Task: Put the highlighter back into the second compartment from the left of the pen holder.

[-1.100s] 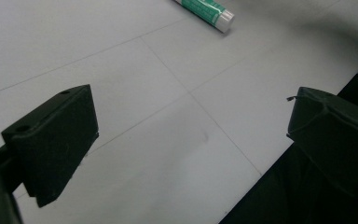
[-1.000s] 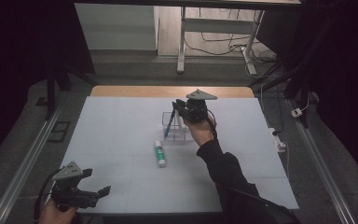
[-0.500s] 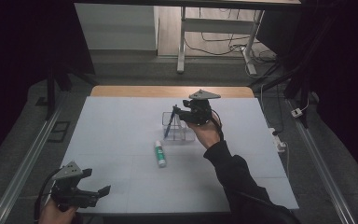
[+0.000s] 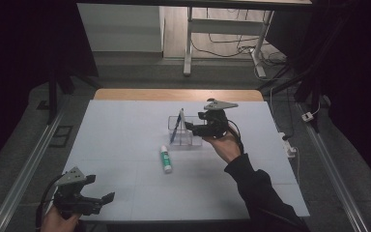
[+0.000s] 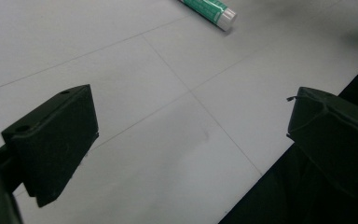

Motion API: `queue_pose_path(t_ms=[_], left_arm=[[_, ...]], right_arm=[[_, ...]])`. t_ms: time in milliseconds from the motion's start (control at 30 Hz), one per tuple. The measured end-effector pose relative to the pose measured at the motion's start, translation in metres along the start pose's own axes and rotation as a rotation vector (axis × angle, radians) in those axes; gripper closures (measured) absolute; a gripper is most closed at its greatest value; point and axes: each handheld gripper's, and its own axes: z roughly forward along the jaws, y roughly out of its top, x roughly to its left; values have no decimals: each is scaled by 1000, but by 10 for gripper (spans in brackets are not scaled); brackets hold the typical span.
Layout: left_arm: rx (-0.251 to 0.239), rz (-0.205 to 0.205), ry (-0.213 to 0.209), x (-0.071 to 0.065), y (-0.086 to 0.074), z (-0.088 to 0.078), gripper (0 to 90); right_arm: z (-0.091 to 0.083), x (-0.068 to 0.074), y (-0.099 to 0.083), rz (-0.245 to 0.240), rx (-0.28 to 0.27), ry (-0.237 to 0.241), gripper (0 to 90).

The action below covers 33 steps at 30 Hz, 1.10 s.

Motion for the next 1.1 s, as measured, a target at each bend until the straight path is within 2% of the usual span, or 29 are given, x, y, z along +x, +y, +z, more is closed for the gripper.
queue_pose_path(t_ms=[267, 367, 467, 633, 767, 967, 1100], left_arm=[[10, 10, 7, -1, 1, 1, 9], [13, 13, 8, -2, 1, 1, 5], [13, 15, 10, -2, 1, 1, 0], [5, 12, 10, -2, 1, 0, 0], [4, 17, 11, -2, 1, 0, 0], [-2, 15, 10, -2, 1, 0, 0], [-9, 11, 8, -2, 1, -1, 0]], right_arm=[[-23, 2, -17, -2, 29, 31, 212], [-32, 2, -23, -4, 46, 21, 163], [-42, 2, -29, 13, 59, 5, 126], [-60, 0, -39, 47, 66, 20, 100], [-75, 3, -49, 26, 83, 18, 57], [-98, 3, -70, 26, 109, 7, 12], [-113, 2, -83, 36, 116, -17, 0]])
